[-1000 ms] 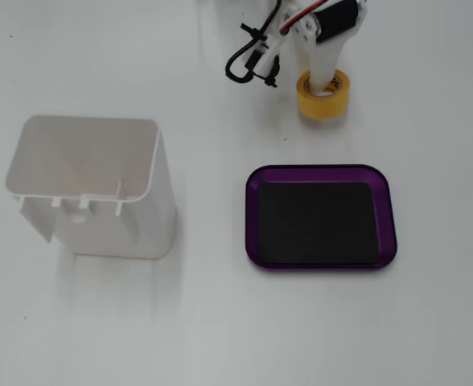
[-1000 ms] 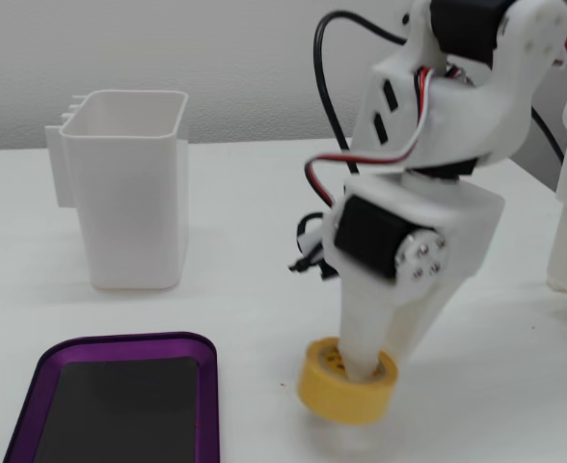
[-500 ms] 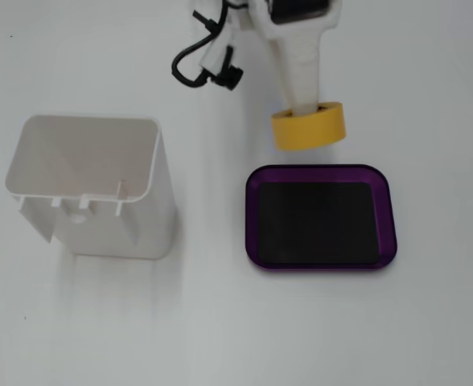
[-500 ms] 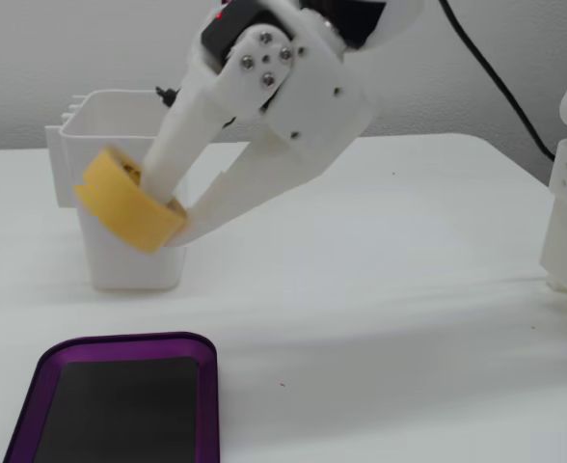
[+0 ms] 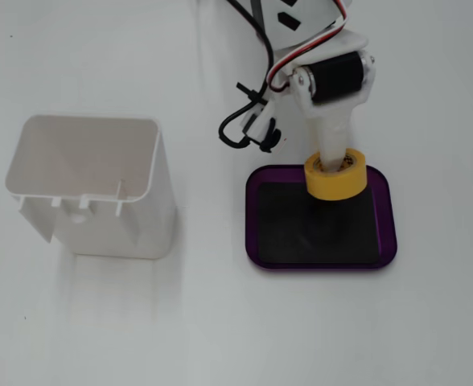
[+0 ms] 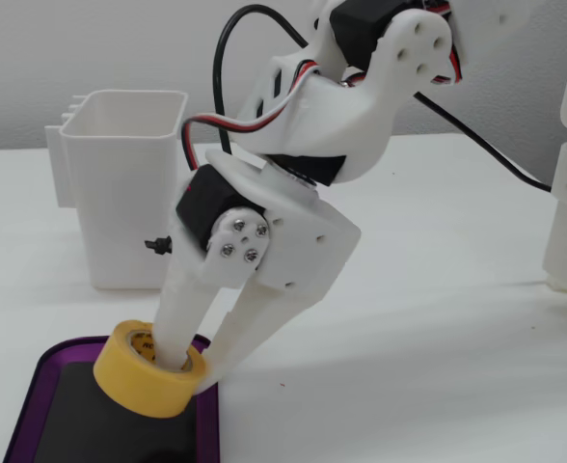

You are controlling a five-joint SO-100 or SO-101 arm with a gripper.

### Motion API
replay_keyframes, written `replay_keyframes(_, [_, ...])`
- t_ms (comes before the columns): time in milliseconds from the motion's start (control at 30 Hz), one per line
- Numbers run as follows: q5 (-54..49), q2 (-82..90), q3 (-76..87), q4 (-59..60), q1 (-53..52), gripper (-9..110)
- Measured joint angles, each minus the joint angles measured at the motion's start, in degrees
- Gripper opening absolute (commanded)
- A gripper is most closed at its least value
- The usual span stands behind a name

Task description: Pick up the yellow tape and place it in the box.

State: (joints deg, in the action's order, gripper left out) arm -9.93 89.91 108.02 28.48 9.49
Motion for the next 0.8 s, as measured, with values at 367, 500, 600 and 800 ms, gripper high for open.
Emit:
replay_keyframes(367, [0.1, 0.0, -10.5, 16.0, -0.4, 14])
replay_keyframes(500, [0.1, 1.4, -19.2, 26.8, -0.7, 13])
replay_keyframes(600, [0.1, 6.7, -24.4, 34.9, -1.8, 13])
replay_keyframes(800, [0.1, 24.8, -25.8, 46.1, -1.6, 13])
